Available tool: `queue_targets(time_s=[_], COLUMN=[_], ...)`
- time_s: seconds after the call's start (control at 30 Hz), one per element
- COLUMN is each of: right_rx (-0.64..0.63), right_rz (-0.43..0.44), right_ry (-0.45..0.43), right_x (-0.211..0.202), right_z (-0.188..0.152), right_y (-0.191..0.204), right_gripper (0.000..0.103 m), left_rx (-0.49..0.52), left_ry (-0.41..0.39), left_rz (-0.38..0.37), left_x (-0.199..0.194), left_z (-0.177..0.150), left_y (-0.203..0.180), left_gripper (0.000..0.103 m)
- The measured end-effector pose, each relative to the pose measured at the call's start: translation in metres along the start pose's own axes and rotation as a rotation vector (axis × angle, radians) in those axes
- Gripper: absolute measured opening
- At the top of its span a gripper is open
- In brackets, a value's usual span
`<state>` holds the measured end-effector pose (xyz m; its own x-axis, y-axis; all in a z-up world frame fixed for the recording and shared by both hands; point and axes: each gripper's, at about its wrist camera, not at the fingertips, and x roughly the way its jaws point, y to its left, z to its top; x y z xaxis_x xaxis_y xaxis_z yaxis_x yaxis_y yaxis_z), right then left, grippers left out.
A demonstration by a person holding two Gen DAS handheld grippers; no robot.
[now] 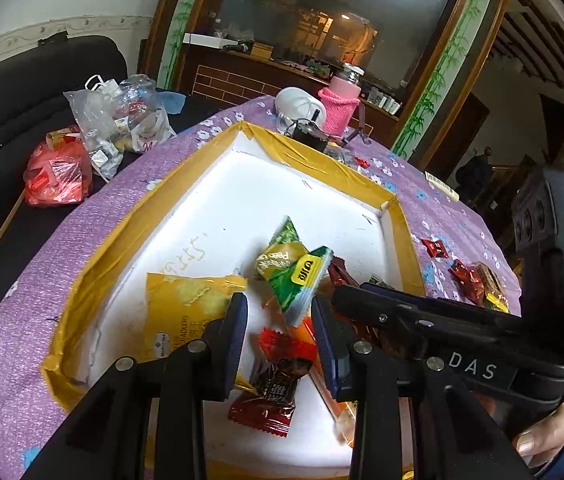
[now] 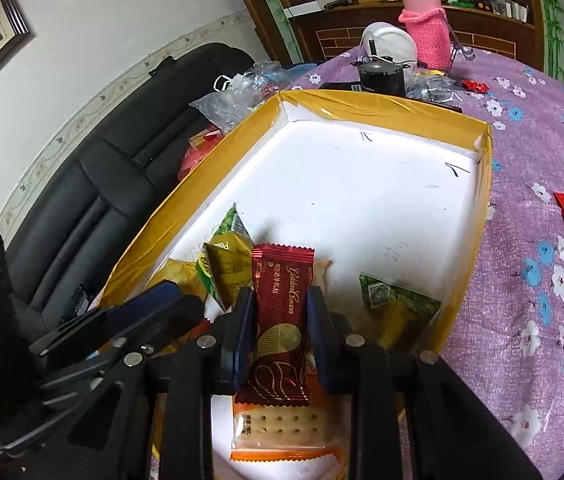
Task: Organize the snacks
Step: 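Lower both snacks into the box and open both tools, then move both open tools back to the snack pile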
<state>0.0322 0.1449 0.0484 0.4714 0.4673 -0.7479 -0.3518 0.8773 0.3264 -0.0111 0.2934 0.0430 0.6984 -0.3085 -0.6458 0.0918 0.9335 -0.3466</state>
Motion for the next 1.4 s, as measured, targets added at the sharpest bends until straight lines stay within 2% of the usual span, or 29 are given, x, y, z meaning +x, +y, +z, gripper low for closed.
queue_targets(time_s=[0.23, 0.43, 0.8, 0.93, 1.1, 1.17, 1.2, 1.23, 1.4], right_rx=[-0.019, 0.016, 0.108, 0.167, 0.272, 0.330, 0.353, 0.376, 0.505], right_rz=[-0.002, 0.038, 0.046, -0.002, -0.102, -0.129, -0.148, -0.172, -0.362], right_ry=[-0.019, -0.024, -0.072, -0.122, -0.168, -0.177, -0.179, -0.180, -0.172], right_x=[-0.012, -0.028, -0.077, -0.105, -0.136, -0.146, -0.151, -0.156, -0.178], right_z=[-0.002, -0.005, -0.008, -0.008, -0.015, -0.020, -0.023, -0.025, -0.028], right_y=[-0.002, -0.010, -0.055, -0.089, -0.149, -0.175, -0.188, -0.199, -0.262], right_gripper=[0.031, 0.032, 0.033, 0.040, 0.040, 0.040, 0.040, 0.041, 0.048], left_rx=[0.002, 0.010, 0.074, 0.105, 0.164, 0.196, 0.211, 0.225, 0.312], left_ry=[0.001, 0.000, 0.009, 0.010, 0.026, 0.044, 0.050, 0.054, 0.083], left_rz=[-0.003, -0.006, -0.022, -0.033, -0.065, -0.078, -0.086, -0.095, -0.141], left_x=[-0.005, -0.008, -0.011, -0.012, -0.009, -0.005, -0.004, -0.004, 0.001], left_z=[0.002, 0.004, 0.007, 0.009, 0.007, 0.005, 0.003, 0.001, -0.014], left_y=[-0.002, -0.008, -0.036, -0.051, -0.082, -0.099, -0.108, -0.116, -0.160], left_gripper=[0.035, 0.035, 0.036, 0.042, 0.043, 0.046, 0.051, 0.056, 0.062])
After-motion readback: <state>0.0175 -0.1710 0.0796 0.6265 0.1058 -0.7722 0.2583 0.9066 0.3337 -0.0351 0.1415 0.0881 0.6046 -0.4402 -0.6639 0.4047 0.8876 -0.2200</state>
